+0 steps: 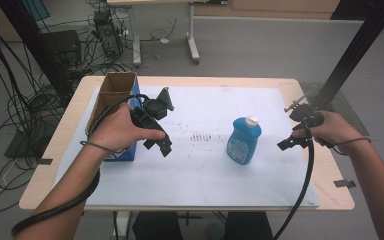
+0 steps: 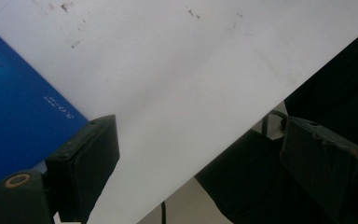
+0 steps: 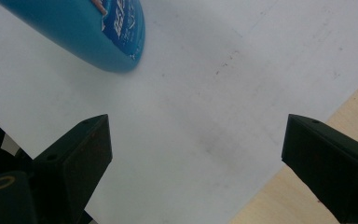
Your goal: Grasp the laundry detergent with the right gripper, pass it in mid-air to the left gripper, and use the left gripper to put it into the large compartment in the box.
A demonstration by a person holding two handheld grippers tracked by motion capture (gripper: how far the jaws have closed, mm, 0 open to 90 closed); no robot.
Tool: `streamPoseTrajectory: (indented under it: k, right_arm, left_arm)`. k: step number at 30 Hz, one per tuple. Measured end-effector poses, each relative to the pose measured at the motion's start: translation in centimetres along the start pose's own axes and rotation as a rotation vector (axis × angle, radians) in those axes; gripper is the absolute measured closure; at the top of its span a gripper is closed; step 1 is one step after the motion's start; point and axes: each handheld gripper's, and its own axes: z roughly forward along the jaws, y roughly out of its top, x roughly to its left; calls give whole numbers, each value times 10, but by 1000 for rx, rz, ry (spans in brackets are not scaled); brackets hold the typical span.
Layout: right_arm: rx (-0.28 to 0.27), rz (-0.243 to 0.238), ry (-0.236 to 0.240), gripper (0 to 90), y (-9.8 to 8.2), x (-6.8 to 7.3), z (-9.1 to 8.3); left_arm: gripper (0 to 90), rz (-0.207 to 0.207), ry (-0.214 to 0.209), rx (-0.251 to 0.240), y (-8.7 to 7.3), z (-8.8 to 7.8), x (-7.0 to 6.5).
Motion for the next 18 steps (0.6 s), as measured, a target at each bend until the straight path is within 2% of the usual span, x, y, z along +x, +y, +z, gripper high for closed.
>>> streamPoseTrajectory:
  k: [3, 7, 18]
  right_arm:
    - [-19, 3, 7, 75, -7, 3, 2]
    - [-23, 2, 11, 71, -11, 6, 5]
    - [-28, -4, 26, 66, -24, 19, 18]
  left_arm:
    - [116, -15, -1, -5, -2, 5, 3]
    - [114, -22, -6, -21, -5, 8, 4]
    - [109, -33, -18, -21, -13, 29, 6]
